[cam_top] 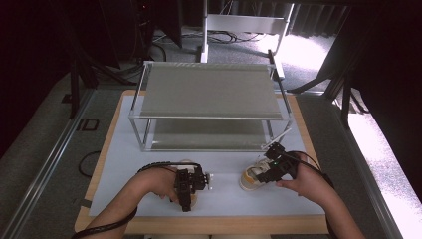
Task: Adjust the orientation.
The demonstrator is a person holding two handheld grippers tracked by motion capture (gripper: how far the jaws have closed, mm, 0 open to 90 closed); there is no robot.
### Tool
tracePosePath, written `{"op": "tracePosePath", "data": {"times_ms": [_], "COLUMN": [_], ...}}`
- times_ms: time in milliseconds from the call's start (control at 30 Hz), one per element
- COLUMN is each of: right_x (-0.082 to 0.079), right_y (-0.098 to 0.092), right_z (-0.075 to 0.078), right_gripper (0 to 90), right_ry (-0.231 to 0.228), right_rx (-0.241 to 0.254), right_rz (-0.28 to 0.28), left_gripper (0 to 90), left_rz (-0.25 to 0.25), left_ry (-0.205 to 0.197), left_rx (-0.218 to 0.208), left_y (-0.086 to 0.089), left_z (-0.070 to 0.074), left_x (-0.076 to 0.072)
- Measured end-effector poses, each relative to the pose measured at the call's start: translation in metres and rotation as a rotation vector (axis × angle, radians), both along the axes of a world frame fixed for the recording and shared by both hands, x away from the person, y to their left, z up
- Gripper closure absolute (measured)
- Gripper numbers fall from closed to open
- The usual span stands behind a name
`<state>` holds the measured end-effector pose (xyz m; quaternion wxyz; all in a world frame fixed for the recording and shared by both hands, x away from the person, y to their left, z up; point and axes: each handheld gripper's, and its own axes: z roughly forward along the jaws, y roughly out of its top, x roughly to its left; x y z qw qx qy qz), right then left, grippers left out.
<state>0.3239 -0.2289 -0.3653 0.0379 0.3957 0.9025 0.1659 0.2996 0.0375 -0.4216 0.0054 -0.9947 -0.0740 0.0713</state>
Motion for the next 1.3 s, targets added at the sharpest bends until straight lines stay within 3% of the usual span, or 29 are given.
{"op": "tracePosePath", "data": {"times_ms": [233,467,500,600,700,800,933,1033,1133,1300], "right_x": [0.009,0.022,0.025,0.028,0.028,0.025,0.023,0.019,0.015,0.004], "right_y": [0.03,0.048,0.049,0.049,0.05,0.056,0.057,0.057,0.056,0.056], "right_z": [-0.009,-0.029,-0.033,-0.041,-0.046,-0.055,-0.054,-0.054,-0.052,-0.049], "right_gripper": [38.5,52.6,54.8,61.6,61.6,74.1,76.6,76.9,76.9,76.4], "right_ry": [0.047,0.155,0.163,0.219,0.236,0.235,0.229,0.228,0.224,0.172], "right_rx": [0.048,0.006,-0.019,-0.008,-0.025,-0.078,-0.1,-0.114,-0.114,-0.118], "right_rz": [0.038,0.044,0.042,0.018,0.018,0.047,0.096,0.149,0.246,0.499], "left_gripper": [45.3,47.6,47.6,47.6,47.6,47.6,47.6,47.6,47.7,47.9], "left_rz": [0.003,0.002,0.001,0.002,-0.001,-0.004,-0.003,-0.003,-0.007,-0.007], "left_ry": [0.0,0.003,0.002,0.002,0.003,0.003,0.003,0.004,0.001,0.001], "left_rx": [-0.012,-0.016,-0.017,-0.022,-0.024,-0.028,-0.034,-0.035,-0.035,-0.038], "left_y": [0.0,0.0,0.0,0.001,0.001,0.001,0.002,0.002,0.002,0.002], "left_z": [-0.001,-0.001,-0.001,-0.001,-0.001,-0.001,-0.001,-0.001,-0.001,-0.002], "left_x": [0.0,0.001,0.001,0.001,0.001,0.002,0.001,0.002,0.002,0.001]}}
